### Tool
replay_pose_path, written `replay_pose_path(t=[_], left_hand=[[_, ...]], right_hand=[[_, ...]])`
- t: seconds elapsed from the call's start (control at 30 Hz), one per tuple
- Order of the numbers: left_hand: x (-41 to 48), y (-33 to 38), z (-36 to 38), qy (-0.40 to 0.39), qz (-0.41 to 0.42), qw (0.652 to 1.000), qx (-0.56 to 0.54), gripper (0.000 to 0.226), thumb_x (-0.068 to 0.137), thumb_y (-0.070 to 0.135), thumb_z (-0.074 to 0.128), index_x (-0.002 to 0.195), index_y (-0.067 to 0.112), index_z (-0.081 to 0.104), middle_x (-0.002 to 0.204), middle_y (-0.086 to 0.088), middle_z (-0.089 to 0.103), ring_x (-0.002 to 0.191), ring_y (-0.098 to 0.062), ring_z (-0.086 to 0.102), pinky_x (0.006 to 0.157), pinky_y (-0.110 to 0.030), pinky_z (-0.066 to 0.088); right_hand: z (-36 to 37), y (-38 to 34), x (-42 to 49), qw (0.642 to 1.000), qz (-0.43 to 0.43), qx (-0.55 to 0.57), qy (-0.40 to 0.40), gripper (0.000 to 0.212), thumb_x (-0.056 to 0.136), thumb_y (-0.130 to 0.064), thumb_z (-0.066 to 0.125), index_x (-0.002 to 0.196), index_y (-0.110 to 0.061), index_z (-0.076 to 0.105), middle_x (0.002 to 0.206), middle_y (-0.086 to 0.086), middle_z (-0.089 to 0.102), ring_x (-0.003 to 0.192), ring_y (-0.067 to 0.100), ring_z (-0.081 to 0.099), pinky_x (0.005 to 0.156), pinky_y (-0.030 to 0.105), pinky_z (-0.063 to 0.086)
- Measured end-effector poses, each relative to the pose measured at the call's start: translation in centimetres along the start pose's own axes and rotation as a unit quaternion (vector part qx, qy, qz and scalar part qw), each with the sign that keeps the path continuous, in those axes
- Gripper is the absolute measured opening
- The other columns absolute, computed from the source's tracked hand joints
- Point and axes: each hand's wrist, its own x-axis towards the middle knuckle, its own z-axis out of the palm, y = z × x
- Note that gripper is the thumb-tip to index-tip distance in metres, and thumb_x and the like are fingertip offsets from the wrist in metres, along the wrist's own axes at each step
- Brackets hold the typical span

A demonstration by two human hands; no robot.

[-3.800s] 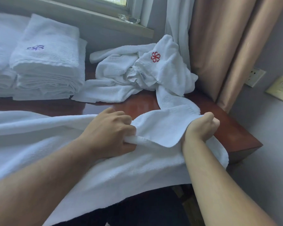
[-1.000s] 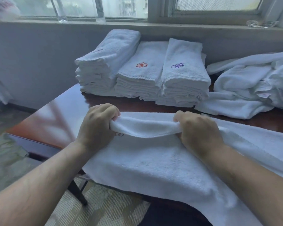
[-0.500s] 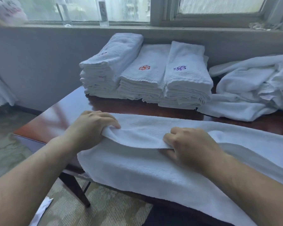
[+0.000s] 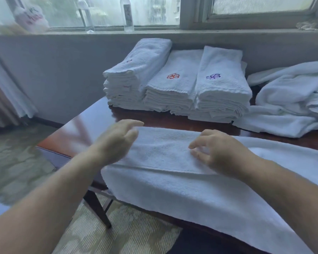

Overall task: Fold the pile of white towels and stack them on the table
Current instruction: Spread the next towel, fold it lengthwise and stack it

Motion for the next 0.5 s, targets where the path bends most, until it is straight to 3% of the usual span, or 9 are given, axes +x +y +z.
replay_pose_path(t=[0.07, 0.13, 0.17, 0.23, 0.3, 0.37, 0.43, 0.5], left_hand=[[0.6, 0.2, 2.9, -0.020, -0.009, 0.989, 0.148, 0.051, 0.105, 0.049, 0.032, 0.154, 0.034, 0.034, 0.165, 0.003, 0.024, 0.152, -0.013, 0.015, 0.123, -0.036, 0.011], [1.4, -0.3, 4.7, -0.058, -0.021, 0.976, 0.207, 0.059, 0.104, 0.056, 0.026, 0.158, 0.034, 0.022, 0.169, -0.001, 0.008, 0.155, -0.018, 0.002, 0.125, -0.039, 0.002], [2.0, -0.6, 4.9, -0.060, -0.014, 0.975, 0.212, 0.059, 0.104, 0.056, 0.026, 0.159, 0.034, 0.021, 0.169, -0.001, 0.007, 0.156, -0.019, 0.001, 0.125, -0.039, 0.001], [3.0, -0.9, 4.9, -0.027, 0.001, 0.982, 0.187, 0.056, 0.105, 0.051, 0.030, 0.157, 0.031, 0.028, 0.168, -0.002, 0.014, 0.155, -0.021, 0.006, 0.124, -0.037, 0.004], [3.7, -1.0, 4.6, 0.047, -0.037, 0.984, 0.171, 0.055, 0.104, 0.049, 0.038, 0.154, 0.027, 0.035, 0.163, -0.006, 0.027, 0.149, -0.028, 0.019, 0.120, -0.042, 0.017], [4.1, -1.2, 4.0, 0.114, -0.121, 0.970, 0.177, 0.061, 0.099, 0.054, 0.046, 0.147, 0.017, 0.039, 0.148, -0.014, 0.041, 0.135, -0.035, 0.034, 0.109, -0.047, 0.032], [4.4, -1.7, 3.4, 0.111, -0.182, 0.963, 0.162, 0.071, 0.093, 0.060, 0.055, 0.140, 0.009, 0.041, 0.138, -0.017, 0.047, 0.129, -0.037, 0.043, 0.103, -0.047, 0.039], [4.8, -2.1, 2.9, 0.094, -0.211, 0.963, 0.138, 0.079, 0.088, 0.062, 0.062, 0.137, 0.003, 0.043, 0.136, -0.017, 0.051, 0.126, -0.036, 0.049, 0.100, -0.042, 0.043]], right_hand=[[1.0, 0.0, 0.2, 0.999, 0.011, -0.026, -0.026, 0.044, 0.098, -0.057, 0.048, 0.136, -0.037, 0.058, 0.142, -0.010, 0.052, 0.139, 0.017, 0.039, 0.113, 0.034, 0.031], [2.0, 0.1, 0.2, 0.995, 0.028, -0.047, -0.086, 0.062, 0.098, -0.066, 0.033, 0.154, -0.040, 0.033, 0.166, -0.005, 0.022, 0.155, 0.021, 0.011, 0.124, 0.040, 0.010], [2.5, 0.1, 0.2, 0.993, 0.035, -0.053, -0.104, 0.067, 0.098, -0.069, 0.025, 0.158, -0.040, 0.022, 0.169, -0.005, 0.009, 0.156, 0.020, 0.000, 0.125, 0.042, 0.002], [2.8, 0.1, 0.3, 0.992, 0.046, -0.055, -0.105, 0.070, 0.097, -0.070, 0.018, 0.159, -0.039, 0.014, 0.170, -0.005, -0.001, 0.156, 0.021, -0.007, 0.125, 0.044, -0.003], [2.5, -0.3, 0.5, 0.994, 0.042, -0.041, -0.088, 0.070, 0.096, -0.070, 0.018, 0.158, -0.038, 0.021, 0.170, -0.003, 0.006, 0.156, 0.022, -0.004, 0.125, 0.044, 0.000], [1.9, -0.7, 0.3, 0.998, 0.002, -0.011, -0.059, 0.075, 0.089, -0.077, 0.019, 0.149, -0.037, 0.040, 0.163, -0.003, 0.025, 0.154, 0.020, 0.010, 0.124, 0.040, 0.011], [1.5, -1.0, -0.2, 0.996, -0.060, -0.009, -0.058, 0.075, 0.082, -0.083, 0.028, 0.138, -0.039, 0.052, 0.155, -0.008, 0.037, 0.147, 0.012, 0.021, 0.120, 0.038, 0.023], [1.4, -1.2, -0.6, 0.992, -0.105, -0.031, -0.054, 0.062, 0.086, -0.076, 0.041, 0.131, -0.036, 0.058, 0.148, -0.009, 0.046, 0.140, 0.011, 0.033, 0.115, 0.036, 0.032]])
